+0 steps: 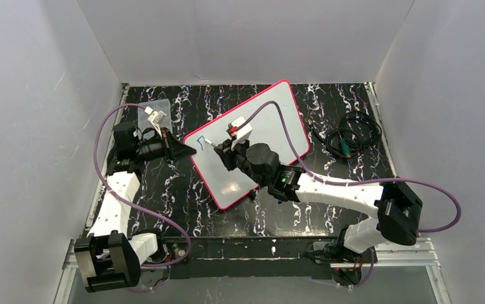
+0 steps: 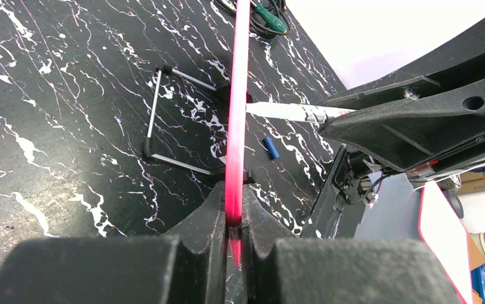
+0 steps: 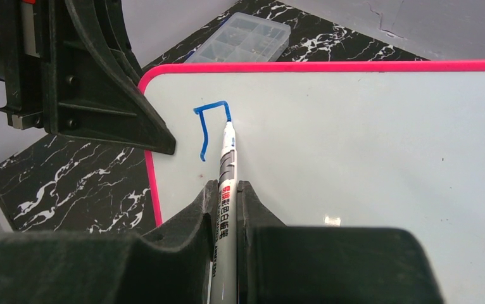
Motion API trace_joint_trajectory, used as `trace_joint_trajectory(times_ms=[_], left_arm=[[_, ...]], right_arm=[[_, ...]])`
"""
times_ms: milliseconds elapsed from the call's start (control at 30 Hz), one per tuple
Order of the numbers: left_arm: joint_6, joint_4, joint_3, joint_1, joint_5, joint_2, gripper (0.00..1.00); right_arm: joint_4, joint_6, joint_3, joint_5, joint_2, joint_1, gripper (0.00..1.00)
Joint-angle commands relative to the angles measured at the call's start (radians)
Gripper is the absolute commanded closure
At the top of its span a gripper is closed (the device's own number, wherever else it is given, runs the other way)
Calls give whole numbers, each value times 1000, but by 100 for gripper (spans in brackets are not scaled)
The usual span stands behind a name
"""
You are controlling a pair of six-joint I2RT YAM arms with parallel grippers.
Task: Write a sentence on the whiteboard
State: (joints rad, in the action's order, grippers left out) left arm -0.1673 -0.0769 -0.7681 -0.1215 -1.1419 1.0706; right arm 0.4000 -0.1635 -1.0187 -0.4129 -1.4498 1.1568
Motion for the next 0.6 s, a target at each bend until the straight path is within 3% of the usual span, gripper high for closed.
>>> trace_joint_trajectory(times_ms=[0, 333, 567], left_arm=[[40, -7, -19, -3, -18, -31, 100], [41, -8, -20, -3, -16, -29, 100], [42, -7, -20, -3, -16, -29, 100]], right_arm=[[17, -11, 15, 21, 28, -2, 99], [28, -3, 3, 88, 1, 3, 99], [13, -12, 10, 23, 11, 4, 99]])
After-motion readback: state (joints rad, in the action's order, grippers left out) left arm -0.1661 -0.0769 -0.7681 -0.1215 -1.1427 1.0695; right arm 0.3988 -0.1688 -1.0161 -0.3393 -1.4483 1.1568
